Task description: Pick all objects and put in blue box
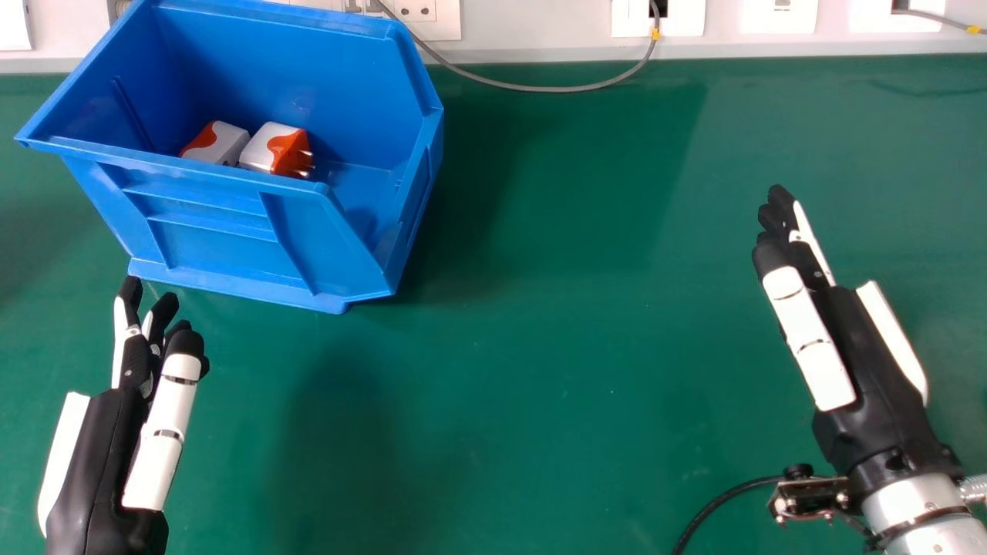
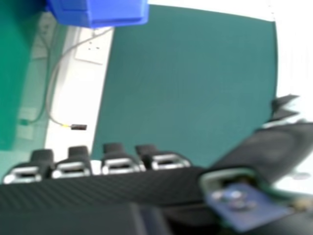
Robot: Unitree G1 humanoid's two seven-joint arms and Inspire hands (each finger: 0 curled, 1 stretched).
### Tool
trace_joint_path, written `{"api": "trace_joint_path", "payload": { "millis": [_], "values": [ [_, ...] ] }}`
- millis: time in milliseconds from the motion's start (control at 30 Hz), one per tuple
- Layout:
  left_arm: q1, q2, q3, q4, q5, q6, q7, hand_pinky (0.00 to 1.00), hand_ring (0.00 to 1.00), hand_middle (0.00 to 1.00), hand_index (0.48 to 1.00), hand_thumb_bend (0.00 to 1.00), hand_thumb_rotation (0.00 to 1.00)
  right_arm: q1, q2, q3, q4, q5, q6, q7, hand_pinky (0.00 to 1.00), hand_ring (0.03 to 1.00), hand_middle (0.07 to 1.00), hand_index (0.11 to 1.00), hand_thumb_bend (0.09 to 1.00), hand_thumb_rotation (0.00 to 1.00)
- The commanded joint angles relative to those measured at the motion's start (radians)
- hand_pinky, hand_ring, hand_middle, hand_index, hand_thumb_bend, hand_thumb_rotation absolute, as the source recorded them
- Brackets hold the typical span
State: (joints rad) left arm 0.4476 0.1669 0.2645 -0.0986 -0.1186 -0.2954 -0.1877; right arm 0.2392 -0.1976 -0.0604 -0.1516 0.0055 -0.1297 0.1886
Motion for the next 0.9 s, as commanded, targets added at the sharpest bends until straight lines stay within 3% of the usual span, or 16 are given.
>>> {"api": "trace_joint_path", "payload": {
  "millis": [0,367,500,633,767,867],
  "values": [
    [0.003,0.005,0.014,-0.021,0.0,-0.002,0.011,0.92,0.97,1.0,1.0,0.34,0.87,-0.004,0.0,0.002,-0.033,-0.005,-0.007,-0.008,1.0,1.0,1.0,1.0,0.282,1.0],
    [-0.013,0.001,0.019,-0.026,-0.01,0.047,0.03,0.89,0.96,0.99,1.0,0.36,0.87,-0.015,0.007,0.002,-0.04,-0.01,0.021,-0.017,1.0,1.0,1.0,1.0,0.288,1.0],
    [-0.016,-0.004,0.024,-0.035,-0.009,0.053,0.039,0.88,0.96,0.98,1.0,0.35,0.87,-0.021,0.009,0.002,-0.038,-0.011,0.021,-0.019,1.0,1.0,1.0,1.0,0.291,1.0],
    [-0.022,-0.022,0.03,-0.026,-0.02,0.009,0.047,0.87,0.94,0.97,1.0,0.34,0.87,-0.023,0.01,0.003,-0.037,-0.009,0.019,-0.017,1.0,1.0,1.0,1.0,0.289,1.0],
    [-0.043,-0.032,0.034,0.024,-0.024,-0.054,0.042,0.86,0.93,0.95,0.996,0.35,0.86,-0.027,0.01,0.002,-0.033,-0.006,0.015,-0.015,1.0,1.0,1.0,1.0,0.292,1.0],
    [-0.046,-0.032,0.034,0.032,-0.023,-0.064,0.042,0.86,0.93,0.95,0.994,0.35,0.86,-0.028,0.009,-0.001,-0.031,-0.005,0.011,-0.014,1.0,1.0,1.0,1.0,0.292,1.0]
  ]
}}
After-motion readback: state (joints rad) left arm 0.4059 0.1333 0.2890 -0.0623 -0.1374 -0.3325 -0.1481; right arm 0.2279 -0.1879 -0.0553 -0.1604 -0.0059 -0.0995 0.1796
